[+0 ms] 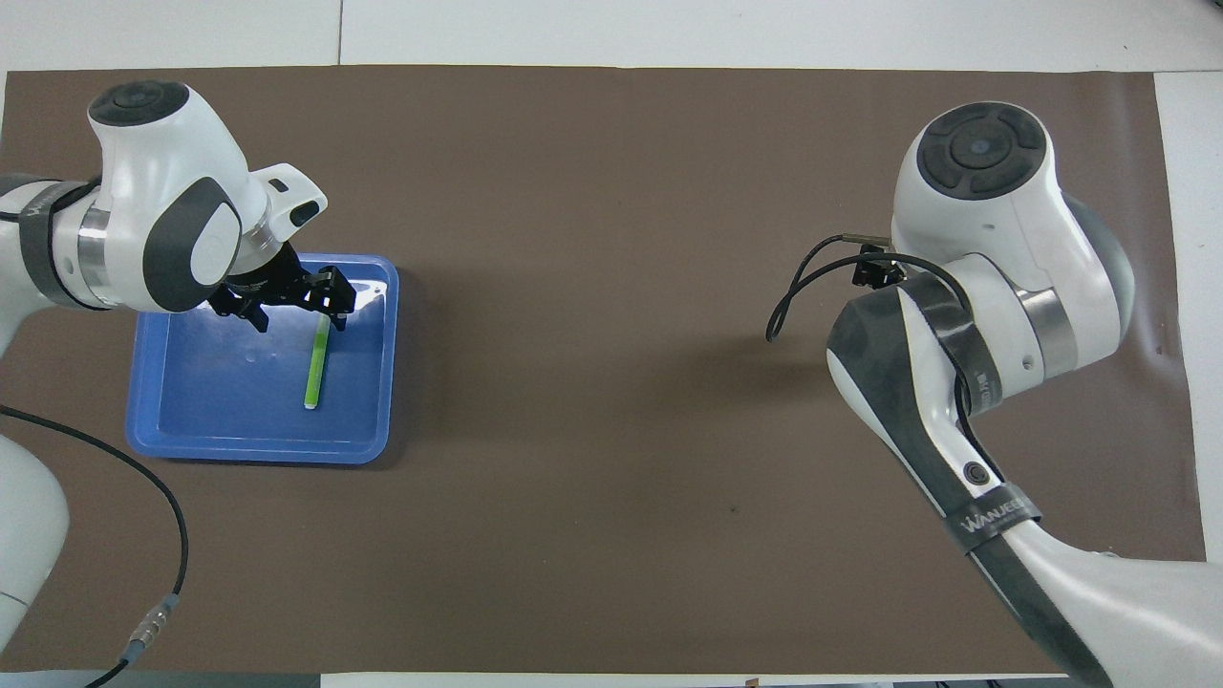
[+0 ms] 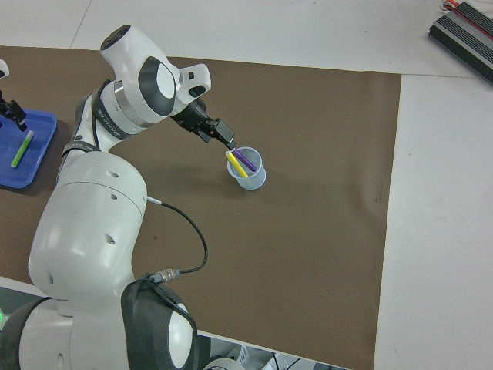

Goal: Right arm passes pens to left for tray arrangement
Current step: 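Grasp the yellow pen in the cup with the right gripper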

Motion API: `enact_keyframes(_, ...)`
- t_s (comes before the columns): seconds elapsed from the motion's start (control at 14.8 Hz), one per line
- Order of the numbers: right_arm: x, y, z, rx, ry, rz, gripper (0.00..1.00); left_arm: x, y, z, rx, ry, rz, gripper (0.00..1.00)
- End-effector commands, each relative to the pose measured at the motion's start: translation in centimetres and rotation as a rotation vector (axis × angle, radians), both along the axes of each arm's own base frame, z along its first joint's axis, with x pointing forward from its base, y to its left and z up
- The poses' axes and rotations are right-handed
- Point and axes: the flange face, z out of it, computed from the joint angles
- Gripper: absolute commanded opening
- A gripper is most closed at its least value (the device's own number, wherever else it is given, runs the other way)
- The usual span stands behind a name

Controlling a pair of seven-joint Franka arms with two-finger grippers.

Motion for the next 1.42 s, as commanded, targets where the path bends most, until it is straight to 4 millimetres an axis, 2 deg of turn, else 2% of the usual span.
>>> enact_keyframes(0.0,-0.7,0.5,-2.3,-0.075,-0.012,0.001,0.94,-1.0,0.5,4.1,-0.042,-0.041,0.034,1.0)
enact_keyframes(0.27,-1.6,0.1,-3.4,-0.102,0.0,0.019,0.88,-2.7,0.1,8.4,-0.099,-0.046,0.063,1.0)
enact_keyframes(0.61,-1.9,-0.6,-3.7,-0.125,0.009,0.019,0.6,-4.5,-1.2,14.0,-0.221,-0.077,0.266,1.0)
enact_keyframes(0.74,-1.8,-0.6,-3.6,-0.121,-0.005,0.011,0.54,-5.3,-0.9,16.4,-0.285,-0.087,0.348,1.0)
enact_keyframes(0.88,-1.6,-0.5,-3.5,-0.12,-0.017,0.011,0.49,-6.2,-1.2,17.8,-0.35,-0.076,0.41,1.0)
enact_keyframes(1.08,-1.4,-0.4,-3.3,-0.113,-0.033,0.011,0.46,-7.6,-1.6,18.2,-0.413,-0.057,0.444,1.0)
enact_keyframes(1.35,-1.2,-0.3,-3.2,-0.105,-0.046,0.015,0.46,-7.9,0.2,18.7,-0.487,-0.064,0.518,1.0)
